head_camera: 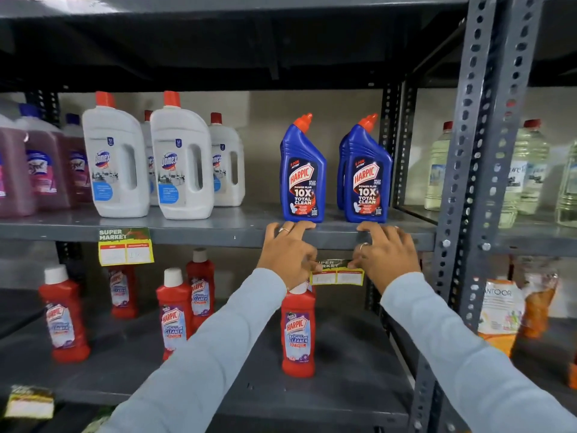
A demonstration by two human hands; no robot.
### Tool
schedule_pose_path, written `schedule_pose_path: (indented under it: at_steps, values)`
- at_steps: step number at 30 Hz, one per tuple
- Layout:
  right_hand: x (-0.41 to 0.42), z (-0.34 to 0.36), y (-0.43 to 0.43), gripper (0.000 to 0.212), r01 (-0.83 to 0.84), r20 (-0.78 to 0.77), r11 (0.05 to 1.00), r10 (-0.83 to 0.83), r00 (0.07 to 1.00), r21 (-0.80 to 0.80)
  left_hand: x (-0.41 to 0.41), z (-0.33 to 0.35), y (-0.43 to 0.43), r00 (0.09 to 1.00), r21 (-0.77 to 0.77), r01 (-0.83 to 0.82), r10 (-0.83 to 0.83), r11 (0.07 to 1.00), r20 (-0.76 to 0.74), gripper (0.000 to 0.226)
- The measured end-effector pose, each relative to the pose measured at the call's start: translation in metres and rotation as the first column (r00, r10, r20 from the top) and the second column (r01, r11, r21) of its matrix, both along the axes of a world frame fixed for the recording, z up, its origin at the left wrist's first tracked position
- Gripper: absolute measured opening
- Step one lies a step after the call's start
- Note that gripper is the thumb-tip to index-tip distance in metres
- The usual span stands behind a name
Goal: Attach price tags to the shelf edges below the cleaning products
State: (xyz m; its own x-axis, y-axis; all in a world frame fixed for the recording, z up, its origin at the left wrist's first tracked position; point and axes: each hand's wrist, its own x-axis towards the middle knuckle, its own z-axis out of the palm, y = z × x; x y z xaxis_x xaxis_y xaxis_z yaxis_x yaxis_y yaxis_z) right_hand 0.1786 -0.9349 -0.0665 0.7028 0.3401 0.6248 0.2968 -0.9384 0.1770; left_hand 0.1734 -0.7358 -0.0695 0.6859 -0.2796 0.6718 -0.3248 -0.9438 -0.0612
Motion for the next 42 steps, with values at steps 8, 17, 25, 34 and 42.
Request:
schedule_pose_path:
  at_steps: [8, 17, 25, 34, 42]
  values:
    - [-0.002, 0.035, -0.006, 0.026, -0.082, -0.148, 0.959, 0.126, 0.981, 0.27, 0.008, 0.033, 0.001, 0.992, -0.218, 0.087, -0.106, 0.972, -0.075, 0.02]
    - [0.004, 0.032, 0.001, 0.027, -0.018, -0.12, 0.922, 0.07, 0.99, 0.388, 0.018, 0.031, -0.004, 0.998, -0.24, 0.054, -0.062, 0.969, -0.027, 0.021]
    - [0.014, 0.025, 0.015, 0.062, 0.059, -0.074, 0.837, -0.022, 0.997, 0.543, 0.017, 0.016, 0.001, 0.986, -0.406, 0.165, -0.155, 0.899, 0.058, 0.03]
    - [0.022, 0.027, 0.021, 0.045, 0.085, -0.087, 0.817, -0.043, 0.995, 0.57, 0.025, 0.007, 0.004, 0.974, -0.562, 0.218, -0.218, 0.798, 0.068, 0.033]
    - [0.01, 0.029, 0.004, 0.022, -0.001, -0.144, 0.769, 0.121, 0.982, 0.64, 0.011, 0.012, 0.004, 0.947, -0.638, 0.249, -0.322, 0.729, 0.002, 0.022]
